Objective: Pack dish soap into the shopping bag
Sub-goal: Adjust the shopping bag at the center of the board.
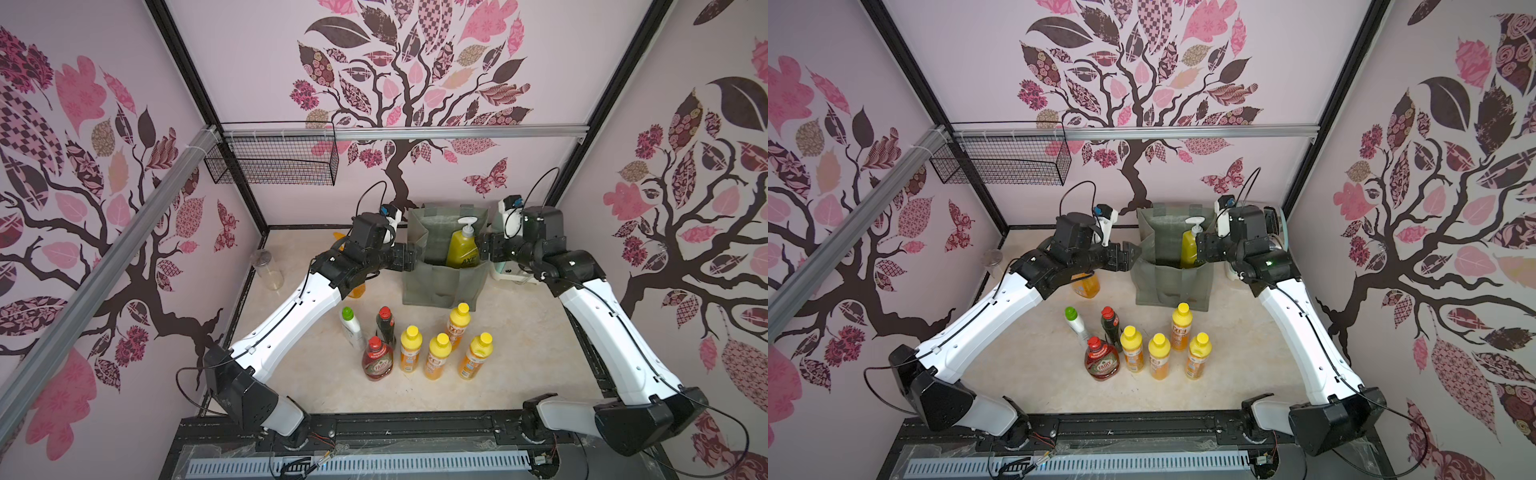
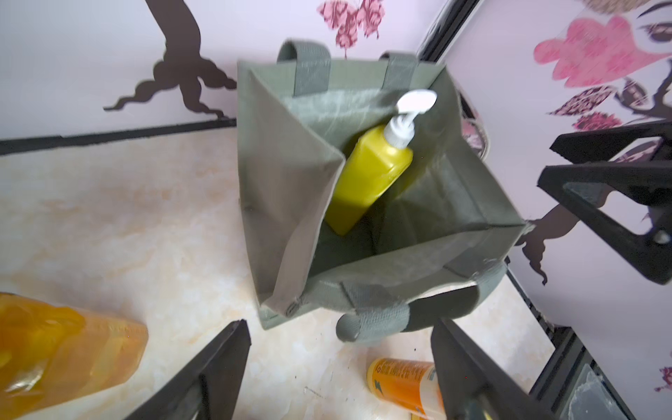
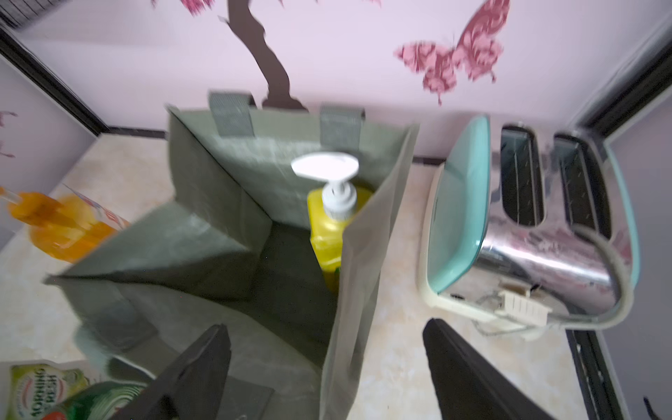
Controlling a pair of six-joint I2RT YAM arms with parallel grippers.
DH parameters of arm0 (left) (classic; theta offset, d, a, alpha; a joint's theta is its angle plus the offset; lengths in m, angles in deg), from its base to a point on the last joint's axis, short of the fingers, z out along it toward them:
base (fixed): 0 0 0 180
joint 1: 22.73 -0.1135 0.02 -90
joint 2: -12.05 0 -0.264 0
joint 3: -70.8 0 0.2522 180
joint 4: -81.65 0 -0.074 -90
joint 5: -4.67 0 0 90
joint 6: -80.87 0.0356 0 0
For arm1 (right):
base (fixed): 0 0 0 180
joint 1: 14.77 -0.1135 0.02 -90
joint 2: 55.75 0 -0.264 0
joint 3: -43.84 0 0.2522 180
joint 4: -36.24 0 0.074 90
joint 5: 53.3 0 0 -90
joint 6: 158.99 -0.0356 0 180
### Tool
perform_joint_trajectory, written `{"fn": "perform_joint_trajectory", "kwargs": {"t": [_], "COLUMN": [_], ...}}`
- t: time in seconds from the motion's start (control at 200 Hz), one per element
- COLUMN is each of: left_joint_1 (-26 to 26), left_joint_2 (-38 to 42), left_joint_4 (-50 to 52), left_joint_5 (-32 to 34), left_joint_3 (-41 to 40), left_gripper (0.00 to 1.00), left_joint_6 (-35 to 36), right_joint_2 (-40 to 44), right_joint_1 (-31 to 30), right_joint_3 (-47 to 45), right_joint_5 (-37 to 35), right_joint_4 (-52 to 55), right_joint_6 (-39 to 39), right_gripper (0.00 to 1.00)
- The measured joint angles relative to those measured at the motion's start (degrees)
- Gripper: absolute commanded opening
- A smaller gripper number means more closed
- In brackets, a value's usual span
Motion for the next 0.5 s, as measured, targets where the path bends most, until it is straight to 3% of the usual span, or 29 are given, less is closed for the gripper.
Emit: {"fn": "perform_joint_trajectory", "kwargs": {"t": [0.145,0.295,0.5], "left_joint_1": [-1.33,-1.40,0.42], "left_joint_2": [-1.57,-2.71,-2.69], "left_joint_4": [-0.20,-1.79,-3.43], "left_joint_5": [0.94,-0.42,-2.54], "left_joint_3": [1.86,-3.28,-9.70], "left_gripper": [0.84,0.83,0.69], "left_joint_6": [0.57,0.28,-0.96], "right_joint_2": [-3.30,-11.56,-19.91], "right_joint_1": [0.00,0.00,-0.02], "right_joint_3": [8.17,14.43,12.92], "right_joint_5": [5.40,13.55,18.73], "right_joint_4": [-0.13,0.46,3.08], "right_joint_6": [1.14,1.38,0.72], "right_gripper": [0.72,0.64,0.59]}}
